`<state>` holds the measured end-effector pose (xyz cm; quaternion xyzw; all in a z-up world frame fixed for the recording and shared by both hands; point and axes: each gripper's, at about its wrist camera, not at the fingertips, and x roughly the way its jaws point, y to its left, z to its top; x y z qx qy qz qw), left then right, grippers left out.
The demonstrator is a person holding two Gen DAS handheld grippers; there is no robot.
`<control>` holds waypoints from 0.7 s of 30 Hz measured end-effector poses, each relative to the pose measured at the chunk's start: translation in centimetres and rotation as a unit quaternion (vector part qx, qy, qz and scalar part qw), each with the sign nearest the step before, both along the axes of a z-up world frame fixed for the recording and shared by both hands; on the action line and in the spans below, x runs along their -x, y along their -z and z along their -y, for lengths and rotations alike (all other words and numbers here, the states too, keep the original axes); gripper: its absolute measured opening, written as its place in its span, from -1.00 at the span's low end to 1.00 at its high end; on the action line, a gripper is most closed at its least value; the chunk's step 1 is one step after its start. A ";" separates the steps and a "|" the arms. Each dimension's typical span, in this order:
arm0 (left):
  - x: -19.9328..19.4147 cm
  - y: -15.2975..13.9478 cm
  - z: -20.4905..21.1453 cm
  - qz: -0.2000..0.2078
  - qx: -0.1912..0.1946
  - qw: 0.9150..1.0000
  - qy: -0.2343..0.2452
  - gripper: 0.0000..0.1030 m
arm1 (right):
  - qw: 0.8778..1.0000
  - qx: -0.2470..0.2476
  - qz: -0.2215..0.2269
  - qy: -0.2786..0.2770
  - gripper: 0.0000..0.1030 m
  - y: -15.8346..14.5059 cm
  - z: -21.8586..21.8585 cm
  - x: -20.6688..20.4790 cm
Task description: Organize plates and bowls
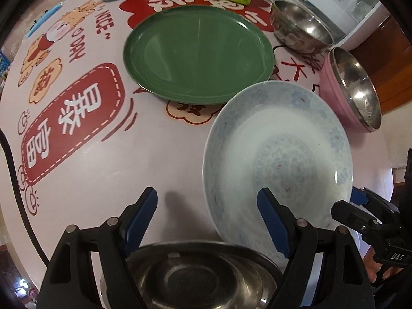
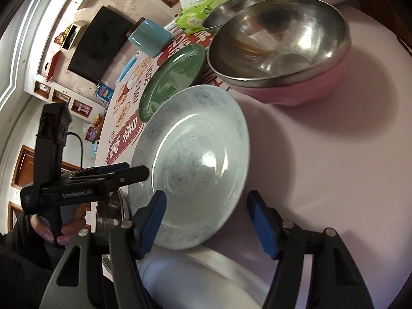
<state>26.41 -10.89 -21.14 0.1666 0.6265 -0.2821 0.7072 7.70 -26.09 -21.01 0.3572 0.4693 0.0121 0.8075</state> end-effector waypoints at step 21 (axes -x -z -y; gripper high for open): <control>0.3 1.0 2.5 -0.007 0.003 1.000 0.020 0.08 | 1.000 -0.003 0.011 -0.003 -0.13 0.5 0.9 0.1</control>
